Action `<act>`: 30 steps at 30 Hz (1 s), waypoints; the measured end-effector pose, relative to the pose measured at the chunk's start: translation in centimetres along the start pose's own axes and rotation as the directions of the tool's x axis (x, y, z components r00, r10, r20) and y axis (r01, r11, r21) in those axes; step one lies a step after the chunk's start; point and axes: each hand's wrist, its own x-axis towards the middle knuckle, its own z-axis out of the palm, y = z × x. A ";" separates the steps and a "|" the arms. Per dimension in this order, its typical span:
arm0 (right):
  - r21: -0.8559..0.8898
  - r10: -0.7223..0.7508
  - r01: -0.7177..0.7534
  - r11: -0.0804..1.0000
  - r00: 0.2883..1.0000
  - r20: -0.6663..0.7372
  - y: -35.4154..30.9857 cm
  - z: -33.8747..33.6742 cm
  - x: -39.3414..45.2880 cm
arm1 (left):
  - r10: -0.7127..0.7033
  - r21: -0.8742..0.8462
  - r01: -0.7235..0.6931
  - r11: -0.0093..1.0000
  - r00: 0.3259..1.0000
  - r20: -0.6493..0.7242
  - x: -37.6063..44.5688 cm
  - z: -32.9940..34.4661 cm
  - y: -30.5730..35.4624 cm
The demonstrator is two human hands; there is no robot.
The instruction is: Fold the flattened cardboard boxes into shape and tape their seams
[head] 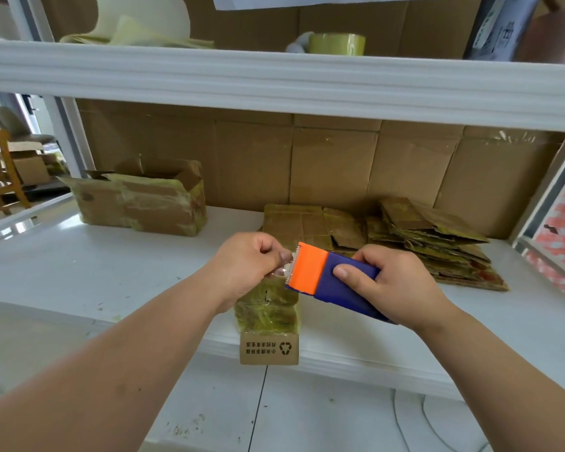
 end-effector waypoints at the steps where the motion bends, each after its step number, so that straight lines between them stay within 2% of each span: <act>1: -0.005 -0.004 0.005 1.000 1.000 0.009 -0.2 -0.1 0.1 | 0.004 0.002 -0.004 1.000 1.000 -0.009 -0.1 -0.1 -0.2; 9: -0.034 -0.041 0.044 0.998 0.996 0.084 -1.0 -0.6 0.3 | -0.012 -0.040 0.010 0.999 0.998 -0.063 -0.7 -2.2 -1.2; 12: -0.115 -0.030 0.040 0.993 0.996 0.087 -0.4 -1.1 0.4 | -0.040 -0.065 0.034 0.997 0.994 -0.098 -0.9 -4.4 -1.9; 16: -0.102 -0.015 0.024 0.995 0.996 0.090 1.2 -1.6 0.6 | -0.093 -0.116 0.077 0.990 0.986 -0.138 -0.9 -6.8 -3.0; 18: -0.127 0.005 0.006 0.992 0.996 0.087 2.6 -1.8 0.6 | -0.142 -0.143 0.119 0.983 0.976 -0.165 -1.0 -8.0 -3.9; 21: -0.227 0.038 -0.004 0.974 0.989 0.144 4.1 -1.5 0.7 | -0.235 -0.178 0.211 0.961 0.964 -0.128 -1.4 -8.7 -5.9; 25: -0.231 0.078 -0.029 0.972 0.975 0.209 4.3 -0.4 1.5 | -0.355 -0.272 0.313 0.910 0.928 -0.117 -1.0 -8.0 -7.8; 30: -0.276 0.141 -0.063 0.959 0.952 0.271 4.3 -1.0 3.1 | -0.433 -0.312 0.392 0.866 0.899 -0.072 0.0 -7.2 -8.5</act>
